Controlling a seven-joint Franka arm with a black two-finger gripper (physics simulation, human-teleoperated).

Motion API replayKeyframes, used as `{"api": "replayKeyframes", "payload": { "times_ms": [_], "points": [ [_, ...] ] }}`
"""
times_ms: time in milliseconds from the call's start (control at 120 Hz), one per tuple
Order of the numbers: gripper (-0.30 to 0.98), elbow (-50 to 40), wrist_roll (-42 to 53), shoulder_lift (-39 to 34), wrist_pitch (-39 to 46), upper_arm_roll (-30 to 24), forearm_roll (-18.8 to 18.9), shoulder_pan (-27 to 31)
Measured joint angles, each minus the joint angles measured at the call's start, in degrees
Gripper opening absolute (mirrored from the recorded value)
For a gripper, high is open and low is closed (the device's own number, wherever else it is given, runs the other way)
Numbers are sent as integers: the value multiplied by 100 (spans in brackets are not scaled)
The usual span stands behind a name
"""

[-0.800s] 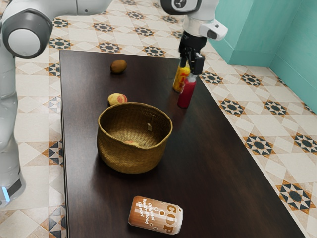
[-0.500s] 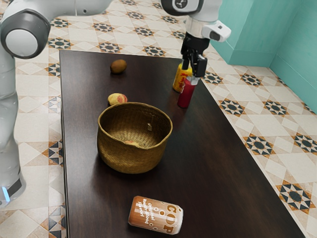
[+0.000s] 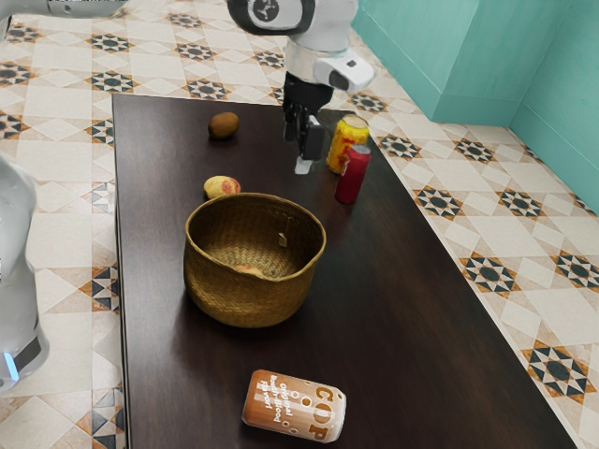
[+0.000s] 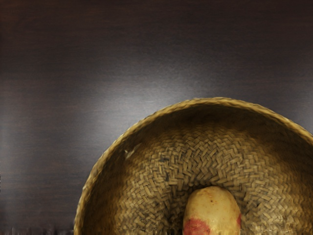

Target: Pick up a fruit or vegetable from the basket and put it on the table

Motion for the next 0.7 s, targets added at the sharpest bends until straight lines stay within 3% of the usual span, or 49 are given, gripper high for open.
{"api": "replayKeyframes", "payload": {
  "times_ms": [108,208,700],
  "points": [
    [69,-1103,-34,-615,444,-32,1,52],
    [69,-1589,-56,-828,791,-133,-3,60],
    [69,-2376,-132,-750,1720,-342,-3,62]
  ]
}}
